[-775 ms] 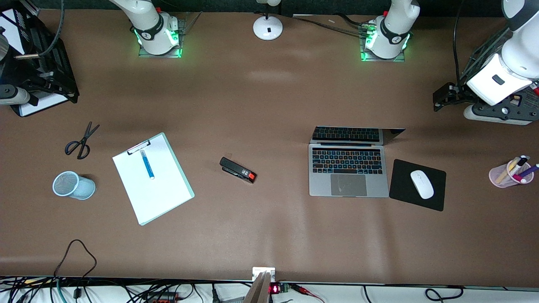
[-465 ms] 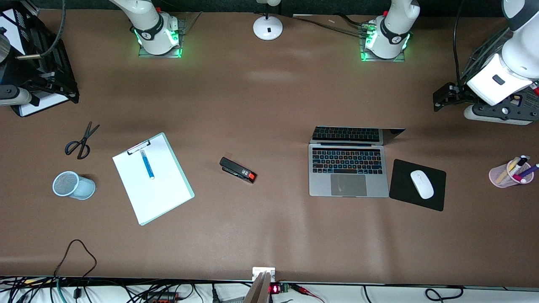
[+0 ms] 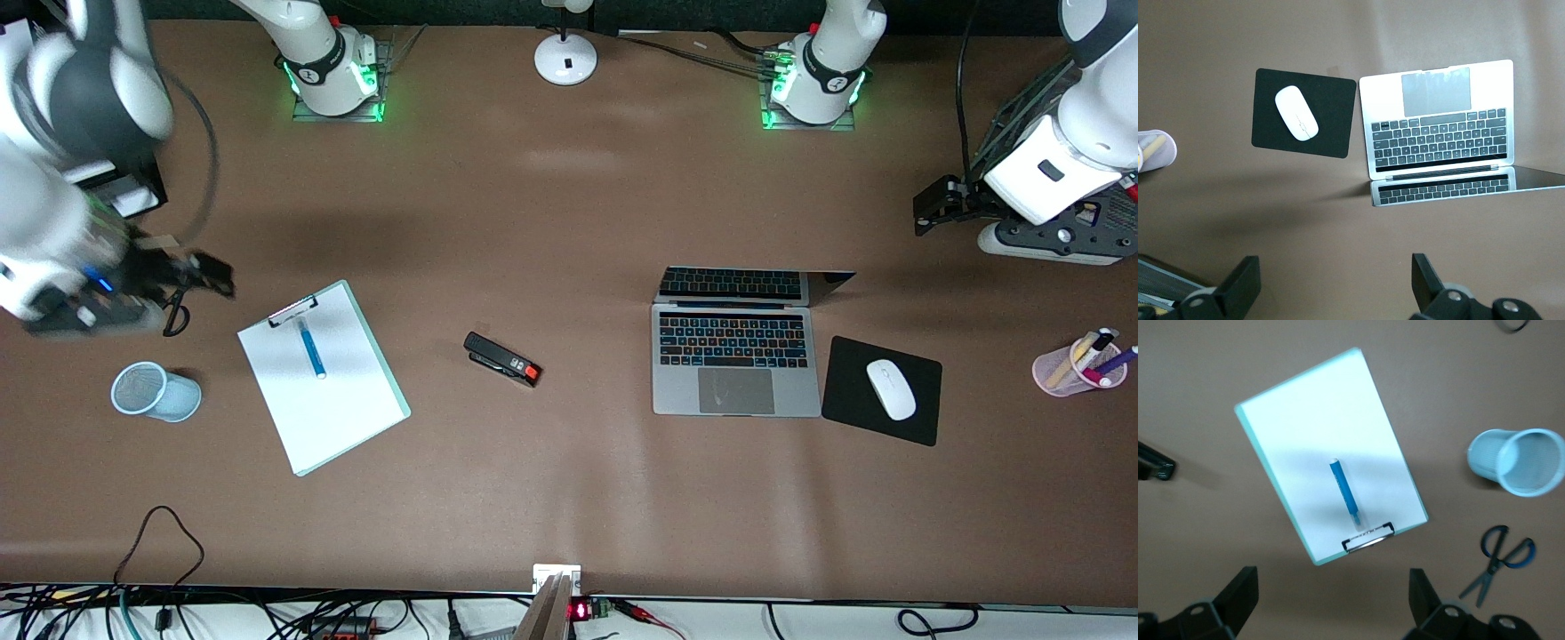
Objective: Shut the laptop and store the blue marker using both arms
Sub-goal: 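Move the right gripper down toward the blue marker on the clipboard, then grasp the blue marker with the right gripper while the left gripper reaches the laptop lid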
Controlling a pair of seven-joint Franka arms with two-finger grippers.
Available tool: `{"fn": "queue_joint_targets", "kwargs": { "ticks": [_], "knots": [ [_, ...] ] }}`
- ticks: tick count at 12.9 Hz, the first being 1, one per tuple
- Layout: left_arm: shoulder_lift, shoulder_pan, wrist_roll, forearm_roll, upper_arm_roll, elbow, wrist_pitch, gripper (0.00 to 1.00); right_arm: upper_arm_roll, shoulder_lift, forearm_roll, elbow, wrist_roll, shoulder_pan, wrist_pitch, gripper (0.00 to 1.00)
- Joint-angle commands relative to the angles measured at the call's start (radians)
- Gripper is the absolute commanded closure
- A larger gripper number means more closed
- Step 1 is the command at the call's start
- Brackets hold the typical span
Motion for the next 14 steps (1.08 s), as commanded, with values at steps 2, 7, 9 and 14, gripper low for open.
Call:
{"fn": "queue_joint_targets", "kwargs": {
  "ticks": [2,7,9,14],
  "knots": [
    [0.037,-0.003,0.015,-0.013,-0.002,0.013,-0.032,0.34,0.001,0.140,0.019,0.027,-0.084,0.030,0.101,0.00],
    [0.054,-0.005,0.015,-0.015,-0.004,0.035,-0.038,1.00,0.001,0.264,0.015,0.024,-0.273,0.048,0.171,0.04],
    [0.054,-0.005,0.015,-0.016,-0.004,0.035,-0.046,1.00,0.001,0.301,0.010,0.017,-0.325,0.044,0.201,0.14],
    [0.045,-0.011,-0.097,-0.078,-0.074,0.017,-0.092,1.00,0.001,0.378,0.016,-0.002,-0.405,0.050,0.311,0.49]
  ]
}}
